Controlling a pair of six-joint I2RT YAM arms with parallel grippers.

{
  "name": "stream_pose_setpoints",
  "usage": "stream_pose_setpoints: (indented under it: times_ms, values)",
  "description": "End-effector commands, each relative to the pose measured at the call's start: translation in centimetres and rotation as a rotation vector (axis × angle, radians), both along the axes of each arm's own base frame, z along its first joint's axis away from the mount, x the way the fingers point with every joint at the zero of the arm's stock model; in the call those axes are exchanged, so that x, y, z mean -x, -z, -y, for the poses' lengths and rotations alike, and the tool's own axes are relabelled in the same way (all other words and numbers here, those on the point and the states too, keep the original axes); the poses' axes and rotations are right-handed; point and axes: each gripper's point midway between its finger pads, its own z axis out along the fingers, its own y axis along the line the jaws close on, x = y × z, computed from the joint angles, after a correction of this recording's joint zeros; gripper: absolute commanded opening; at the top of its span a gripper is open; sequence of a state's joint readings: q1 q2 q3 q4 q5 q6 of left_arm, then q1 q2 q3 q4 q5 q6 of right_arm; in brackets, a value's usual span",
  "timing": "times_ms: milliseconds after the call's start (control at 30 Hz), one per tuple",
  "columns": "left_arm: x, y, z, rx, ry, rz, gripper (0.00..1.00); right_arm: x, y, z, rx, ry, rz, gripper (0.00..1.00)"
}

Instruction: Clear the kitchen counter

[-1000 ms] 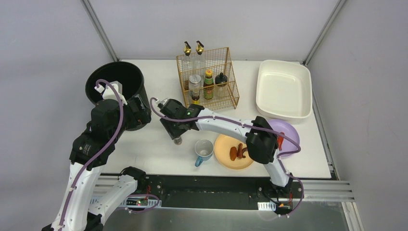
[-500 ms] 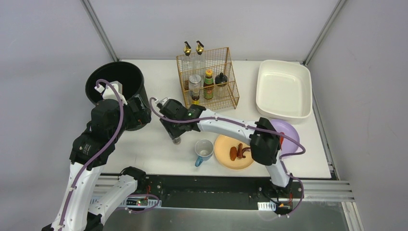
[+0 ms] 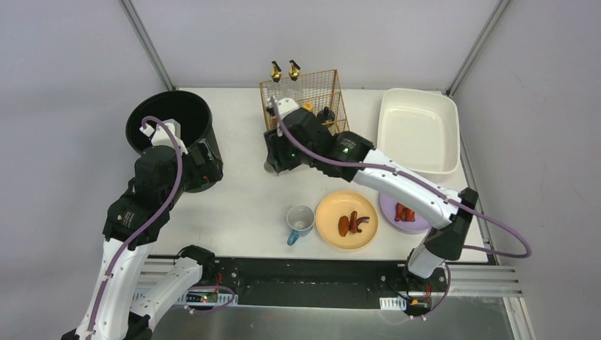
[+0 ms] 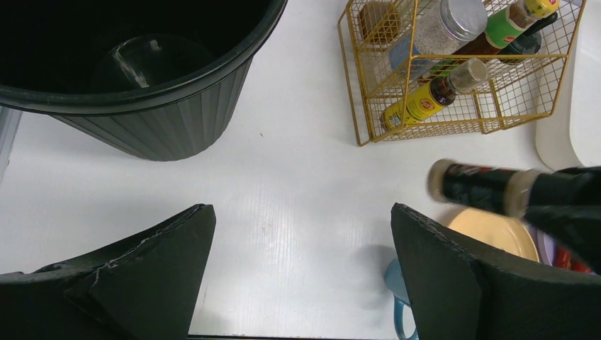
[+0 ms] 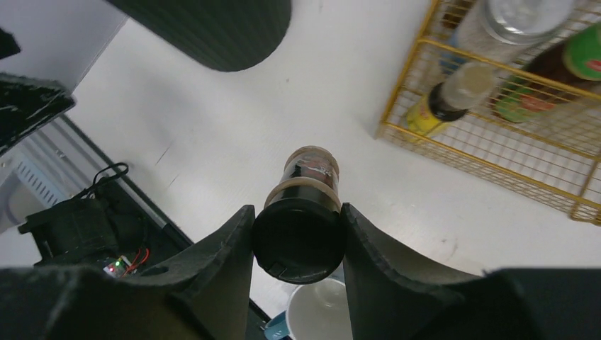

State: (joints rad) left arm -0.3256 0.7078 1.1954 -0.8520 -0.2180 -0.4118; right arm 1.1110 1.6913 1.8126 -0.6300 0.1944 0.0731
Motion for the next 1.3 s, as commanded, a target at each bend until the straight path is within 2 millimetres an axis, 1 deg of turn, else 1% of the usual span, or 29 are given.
stream_pose_setpoints:
  times_ms: [0,67,167,233,333,433,567,733,900,1000,1267]
  values:
    - [-0.2,-0.7,-0.2,0.008,-0.021,0.014,1.00,-3.0,-2.4,4.9,-0.005,0.117,0.060,0.15]
    - [-0.3,-0.7,-0.2,0.008,-0.022,0.012,1.00,-4.1,-3.1,6.5,-0.018,0.157,0.067,0.15]
    - [-0.3,-0.7,-0.2,0.007,-0.021,0.011,1.00,-5.8,-3.5,8.5,-0.030,0.210,0.066,0.15]
    - [-0.3,-0.7,-0.2,0.006,-0.021,0.012,1.00,-6.8,-3.6,9.5,-0.037,0.237,0.061,0.15]
    - [-0.4,-0.7,-0.2,0.004,-0.021,0.011,1.00,-8.6,-3.1,10.6,-0.040,0.274,0.045,0.15]
    - [-0.4,-0.9,-0.2,0.002,-0.019,0.013,1.00,-10.3,-2.2,11.1,-0.044,0.307,0.023,0.15]
    - [-0.5,-0.8,-0.2,-0.005,-0.018,0.009,1.00,-12.4,-1.1,11.1,-0.045,0.338,0.010,0.15]
    - [-0.6,-0.7,-0.1,-0.006,-0.013,0.005,0.99,-14.5,0.7,10.8,-0.018,0.359,-0.015,0.15]
    - [-0.6,-0.5,-0.3,-0.018,-0.016,-0.001,1.00,-15.6,2.6,10.2,0.022,0.363,-0.022,0.15]
    - [-0.7,-0.4,-0.3,-0.020,-0.016,-0.004,1.00,-16.2,4.1,10.0,0.047,0.368,-0.033,0.15]
    - [-0.7,-0.2,-0.4,-0.028,-0.019,-0.008,1.00,-16.8,8.2,8.9,0.075,0.365,-0.093,0.15]
